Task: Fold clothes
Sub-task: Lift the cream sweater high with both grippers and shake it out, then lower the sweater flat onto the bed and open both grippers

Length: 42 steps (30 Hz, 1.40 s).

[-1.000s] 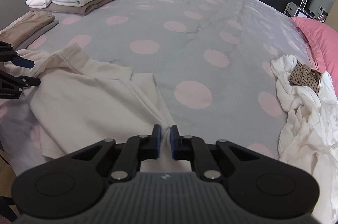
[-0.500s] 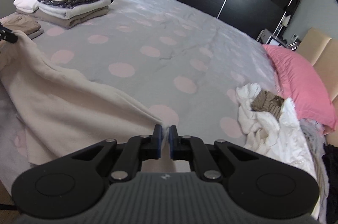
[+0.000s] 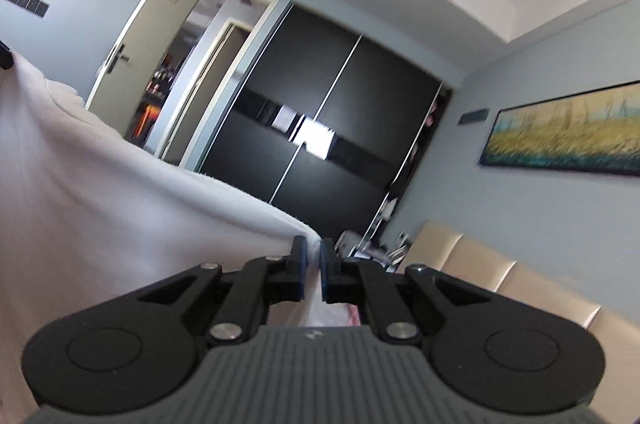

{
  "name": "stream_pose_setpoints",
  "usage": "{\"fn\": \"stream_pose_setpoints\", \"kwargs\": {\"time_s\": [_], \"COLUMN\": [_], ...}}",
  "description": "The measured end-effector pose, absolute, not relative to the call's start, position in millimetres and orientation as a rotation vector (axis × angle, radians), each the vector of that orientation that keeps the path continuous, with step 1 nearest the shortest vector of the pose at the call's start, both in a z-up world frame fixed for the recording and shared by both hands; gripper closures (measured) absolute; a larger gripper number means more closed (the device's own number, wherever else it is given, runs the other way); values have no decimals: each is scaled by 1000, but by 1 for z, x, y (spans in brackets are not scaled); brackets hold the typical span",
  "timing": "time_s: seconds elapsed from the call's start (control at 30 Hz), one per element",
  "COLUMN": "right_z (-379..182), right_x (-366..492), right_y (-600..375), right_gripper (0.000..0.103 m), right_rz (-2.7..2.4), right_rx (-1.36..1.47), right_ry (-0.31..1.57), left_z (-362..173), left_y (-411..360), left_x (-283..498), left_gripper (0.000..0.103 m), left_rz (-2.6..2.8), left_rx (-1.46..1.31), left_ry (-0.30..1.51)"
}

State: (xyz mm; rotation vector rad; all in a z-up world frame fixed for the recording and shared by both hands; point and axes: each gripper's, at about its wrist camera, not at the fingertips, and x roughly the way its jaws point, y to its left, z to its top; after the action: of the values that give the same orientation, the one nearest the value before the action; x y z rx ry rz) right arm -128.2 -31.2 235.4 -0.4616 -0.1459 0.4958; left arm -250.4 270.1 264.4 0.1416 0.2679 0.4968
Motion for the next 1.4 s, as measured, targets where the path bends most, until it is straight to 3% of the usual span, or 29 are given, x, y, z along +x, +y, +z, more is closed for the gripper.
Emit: {"fn": "stream_pose_setpoints", "kwargs": {"time_s": [0.37, 0.63, 0.8, 1.4], "right_z": [301, 294, 259, 40], "right_x": [-219, -197, -143, 149], "right_y": [-92, -76, -36, 159], "right_gripper": [96, 96, 96, 96], "right_rz": [334, 356, 398, 442], "right_rx": [-307, -297, -341, -522], "right_ry": [-431, -395, -260, 326], "left_z": [343, 336, 286, 35], "left_y": [203, 222, 271, 441], "left_x": [-329, -295, -231, 19], "left_gripper": [101, 101, 101, 101], "left_rz": [429, 446, 453, 500], "left_rx": [225, 212, 157, 57], "left_ry": [-49, 54, 239, 761]}}
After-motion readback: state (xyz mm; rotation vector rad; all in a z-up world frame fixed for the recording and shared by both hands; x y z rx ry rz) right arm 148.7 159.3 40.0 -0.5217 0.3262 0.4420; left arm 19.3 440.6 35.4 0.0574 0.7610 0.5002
